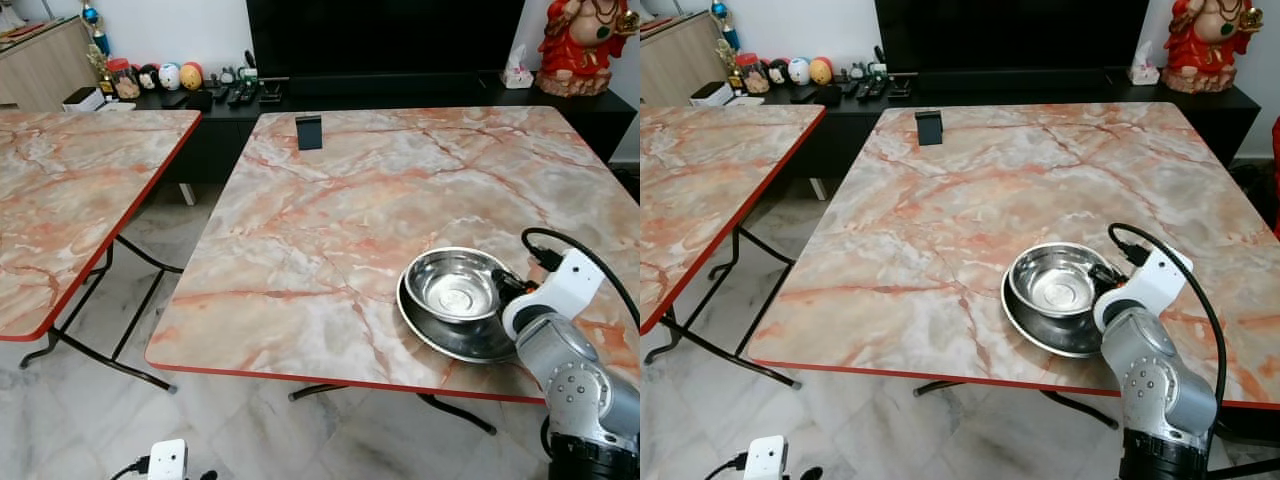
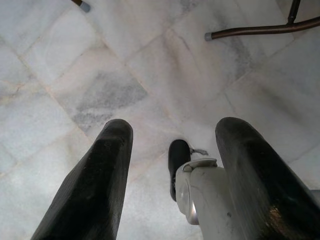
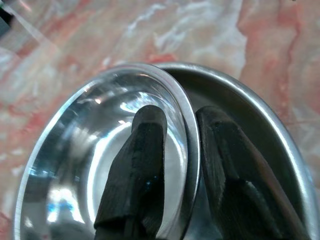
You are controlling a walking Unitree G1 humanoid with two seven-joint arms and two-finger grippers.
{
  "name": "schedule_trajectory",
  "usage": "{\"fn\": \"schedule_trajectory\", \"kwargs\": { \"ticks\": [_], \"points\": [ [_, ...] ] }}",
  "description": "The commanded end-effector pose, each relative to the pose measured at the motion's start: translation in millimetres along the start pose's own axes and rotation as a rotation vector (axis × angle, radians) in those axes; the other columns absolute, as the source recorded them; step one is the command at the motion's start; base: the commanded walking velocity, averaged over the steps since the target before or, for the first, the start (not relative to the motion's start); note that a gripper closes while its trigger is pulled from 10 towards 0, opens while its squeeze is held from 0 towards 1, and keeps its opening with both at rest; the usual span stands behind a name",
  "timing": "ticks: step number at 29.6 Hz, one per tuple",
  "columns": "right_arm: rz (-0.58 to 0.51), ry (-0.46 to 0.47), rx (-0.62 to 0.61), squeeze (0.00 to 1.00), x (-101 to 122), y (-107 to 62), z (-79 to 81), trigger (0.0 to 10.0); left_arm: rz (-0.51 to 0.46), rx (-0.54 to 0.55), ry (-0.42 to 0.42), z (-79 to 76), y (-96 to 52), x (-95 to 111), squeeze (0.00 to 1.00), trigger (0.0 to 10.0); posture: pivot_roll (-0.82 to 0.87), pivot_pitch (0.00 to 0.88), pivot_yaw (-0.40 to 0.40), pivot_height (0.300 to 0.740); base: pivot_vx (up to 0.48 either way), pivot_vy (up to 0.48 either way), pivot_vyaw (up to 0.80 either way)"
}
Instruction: Setting the table
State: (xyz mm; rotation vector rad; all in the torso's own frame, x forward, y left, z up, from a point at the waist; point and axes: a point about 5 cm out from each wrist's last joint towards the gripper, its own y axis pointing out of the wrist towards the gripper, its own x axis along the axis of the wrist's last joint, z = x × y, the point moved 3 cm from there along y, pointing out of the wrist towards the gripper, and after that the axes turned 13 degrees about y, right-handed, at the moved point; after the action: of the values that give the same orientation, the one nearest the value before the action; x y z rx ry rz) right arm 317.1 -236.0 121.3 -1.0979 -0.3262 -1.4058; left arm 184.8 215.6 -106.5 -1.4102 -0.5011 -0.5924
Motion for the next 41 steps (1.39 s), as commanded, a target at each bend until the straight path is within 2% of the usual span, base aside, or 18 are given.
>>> {"fn": "schedule_trajectory", "kwargs": {
  "ticks": [1, 9, 18, 31, 37, 38, 39, 41],
  "points": [
    [-0.004, -0.047, -0.006, 0.00, 3, -2.8, 0.6, 10.0, 0.018, 0.003, -0.008, 1.6, 0.0, -2, 0.00, 10.0, -0.14, 0.000, 0.062, 0.740, 0.000, 0.000, 0.00],
    [0.006, -0.101, -0.054, 0.00, 4, -3.9, -7.3, 10.0, 0.014, 0.002, -0.009, 1.2, 0.4, -1, 0.00, 10.0, -0.14, 0.000, 0.061, 0.740, 0.000, 0.000, 0.00],
    [0.000, -0.116, -0.055, 0.00, 12, -4.4, -8.0, 10.0, 0.013, 0.005, -0.011, 1.5, 0.5, 0, 0.00, 10.0, -0.14, 0.000, 0.062, 0.740, 0.000, 0.000, 0.00],
    [-0.054, -0.125, -0.012, 0.00, 36, -6.3, 1.4, 10.0, 0.010, 0.007, -0.015, 1.5, 0.6, 0, 0.00, 10.0, -0.14, 0.000, 0.060, 0.740, 0.000, 0.000, 0.00],
    [-0.149, -0.066, 0.062, 0.00, 54, -10.4, 16.5, 10.0, 0.009, 0.007, -0.016, 1.6, 0.6, 1, 0.00, 10.0, -0.14, 0.000, 0.061, 0.740, 0.000, 0.000, 0.00],
    [-0.193, -0.039, 0.103, 0.00, 62, -12.4, 23.8, 10.0, 0.009, 0.008, -0.016, 1.8, 0.7, 1, 0.00, 10.0, -0.14, 0.000, 0.061, 0.740, 0.000, 0.000, 0.00],
    [-0.206, -0.033, 0.118, 0.00, 64, -13.1, 26.4, 10.0, 0.009, 0.008, -0.016, 1.8, 0.6, 1, 0.00, 10.0, -0.14, 0.000, 0.061, 0.740, 0.000, 0.000, 0.00],
    [-0.227, -0.003, 0.212, 0.00, 67, -16.6, 43.4, 10.0, 0.010, 0.007, -0.014, 1.8, 0.7, 1, 0.00, 10.0, -0.14, 0.000, 0.062, 0.740, 0.000, 0.000, 0.00]
  ]
}}
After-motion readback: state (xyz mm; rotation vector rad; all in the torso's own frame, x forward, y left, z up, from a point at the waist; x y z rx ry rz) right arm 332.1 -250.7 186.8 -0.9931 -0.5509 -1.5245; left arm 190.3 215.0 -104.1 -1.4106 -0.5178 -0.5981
